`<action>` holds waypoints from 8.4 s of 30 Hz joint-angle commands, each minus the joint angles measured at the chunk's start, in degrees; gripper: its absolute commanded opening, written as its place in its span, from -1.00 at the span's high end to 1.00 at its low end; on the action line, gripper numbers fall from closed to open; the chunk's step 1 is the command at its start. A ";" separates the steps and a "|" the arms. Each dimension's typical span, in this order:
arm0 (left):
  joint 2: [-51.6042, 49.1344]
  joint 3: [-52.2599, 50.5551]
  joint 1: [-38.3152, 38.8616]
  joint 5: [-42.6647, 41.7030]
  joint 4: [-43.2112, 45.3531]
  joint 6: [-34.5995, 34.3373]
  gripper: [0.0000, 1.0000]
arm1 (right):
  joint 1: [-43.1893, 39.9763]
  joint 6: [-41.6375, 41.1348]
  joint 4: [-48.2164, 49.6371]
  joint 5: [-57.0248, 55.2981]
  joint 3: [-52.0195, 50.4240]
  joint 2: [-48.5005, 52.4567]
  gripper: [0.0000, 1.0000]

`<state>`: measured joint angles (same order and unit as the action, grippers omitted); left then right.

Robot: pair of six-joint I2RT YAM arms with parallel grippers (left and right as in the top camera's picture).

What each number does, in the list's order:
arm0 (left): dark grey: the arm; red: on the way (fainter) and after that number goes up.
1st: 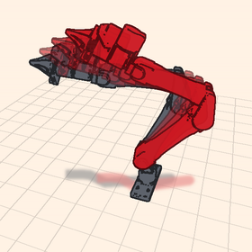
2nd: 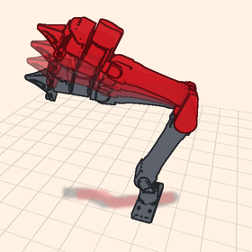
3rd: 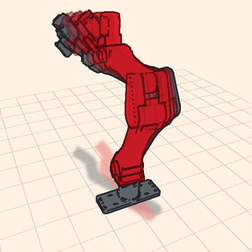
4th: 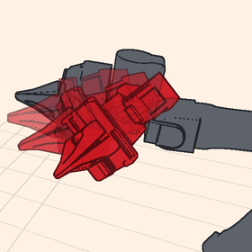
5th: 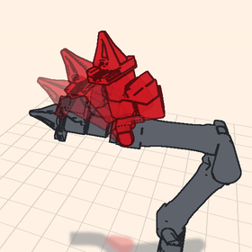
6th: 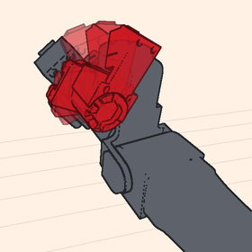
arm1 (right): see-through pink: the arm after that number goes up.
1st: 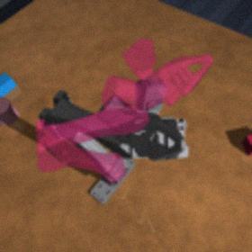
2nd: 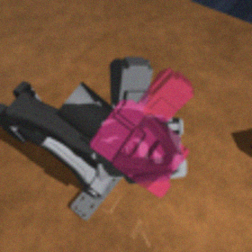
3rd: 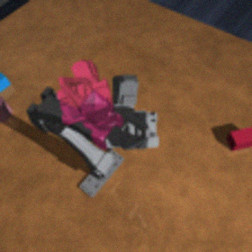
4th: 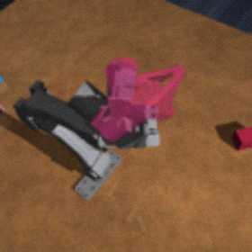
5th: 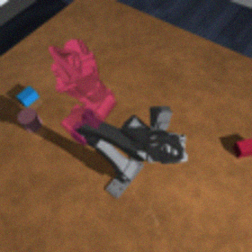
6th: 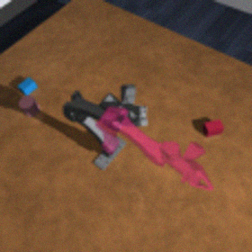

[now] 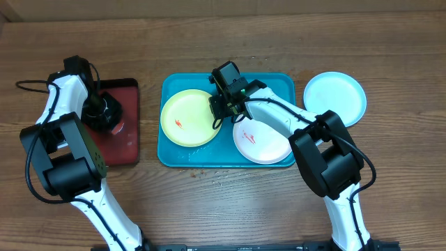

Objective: Clean dirty plates on tray and stack at the side
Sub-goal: 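Rub the sponge in the water on the red tray with the left gripper, then carry the sponge with the left gripper onto the yellow plate, then scrub the yellow plate with the sponge in the left gripper, then return the sponge to the red tray with the left gripper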

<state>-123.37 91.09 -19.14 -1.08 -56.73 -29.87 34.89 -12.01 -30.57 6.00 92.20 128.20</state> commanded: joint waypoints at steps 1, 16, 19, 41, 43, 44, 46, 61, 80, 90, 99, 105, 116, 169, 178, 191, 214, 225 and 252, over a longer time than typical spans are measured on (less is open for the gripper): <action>0.85 -0.31 0.07 1.73 0.20 0.26 0.75 | -0.02 0.00 -0.85 -1.49 -2.10 1.99 0.83; 0.85 -0.31 0.07 6.05 4.13 0.31 -1.00 | -0.02 0.00 -1.11 -1.49 -2.10 1.99 0.83; 0.85 -0.31 0.07 5.99 4.09 0.31 -0.60 | -0.02 0.00 -1.09 -1.49 -2.10 1.99 0.82; 1.36 28.22 0.09 1.95 -22.80 1.75 0.92 | -0.02 0.00 -0.79 -1.49 -2.10 1.99 0.83; 1.36 33.14 0.09 -1.92 -26.10 4.59 0.92 | -0.02 0.00 -0.74 -1.49 -2.10 1.99 0.83; 1.36 35.04 0.09 -3.91 -27.39 6.10 0.92 | -0.02 0.00 -0.72 -1.49 -2.10 1.99 0.83; 1.36 36.70 0.20 -6.56 -28.74 7.76 0.92 | -0.02 0.00 -0.57 -1.49 -2.10 1.99 0.82; 1.22 13.46 12.26 -10.45 -21.16 18.05 0.91 | -0.02 0.00 -0.20 -1.49 -2.10 1.99 0.92; 1.22 9.44 27.10 -10.38 -9.55 13.07 0.92 | -0.15 -0.87 -0.42 -4.87 -2.10 1.99 0.92; 1.22 -1.75 30.97 -10.36 4.37 11.37 0.92 | -0.26 -3.06 -1.22 -4.92 -2.10 1.99 0.92; 1.20 -7.30 31.58 3.85 7.87 11.41 0.92 | -0.24 -3.04 -1.11 -4.92 -2.10 1.99 0.92; 1.20 -7.30 31.50 19.76 4.00 11.43 0.92 | -0.24 -3.04 -1.09 -4.92 -2.10 1.99 0.92; 1.25 -5.66 31.50 29.11 2.47 12.09 0.91 | -0.24 -3.04 -1.07 -4.92 -2.10 1.99 0.92; 1.11 -4.22 32.74 -13.18 11.93 11.43 0.92 | -0.24 -3.02 -1.53 -4.90 -2.10 1.99 0.92; 1.11 -4.22 33.40 -3.52 0.57 11.93 0.92 | -0.24 -3.02 -1.51 -4.92 -2.10 1.99 0.92; 1.18 -2.82 33.35 29.59 -6.08 11.47 0.92 | -0.24 -3.04 -1.60 -4.90 -2.10 1.99 0.92; 15.98 12.15 17.73 18.67 -14.60 1.79 0.91 | -0.24 -3.02 -1.53 -4.92 -2.14 1.99 0.92; 3.10 12.02 4.52 7.19 -14.47 7.65 0.92 | -0.24 -3.02 -1.49 -4.92 -2.14 1.99 0.92; -2.82 21.27 1.20 5.51 -20.55 7.61 0.07 | -0.24 -2.95 -2.12 -4.90 -1.14 1.77 0.92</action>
<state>-126.52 106.72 -17.41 4.91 -76.20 -22.55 34.92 -14.98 -30.65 4.89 92.23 128.09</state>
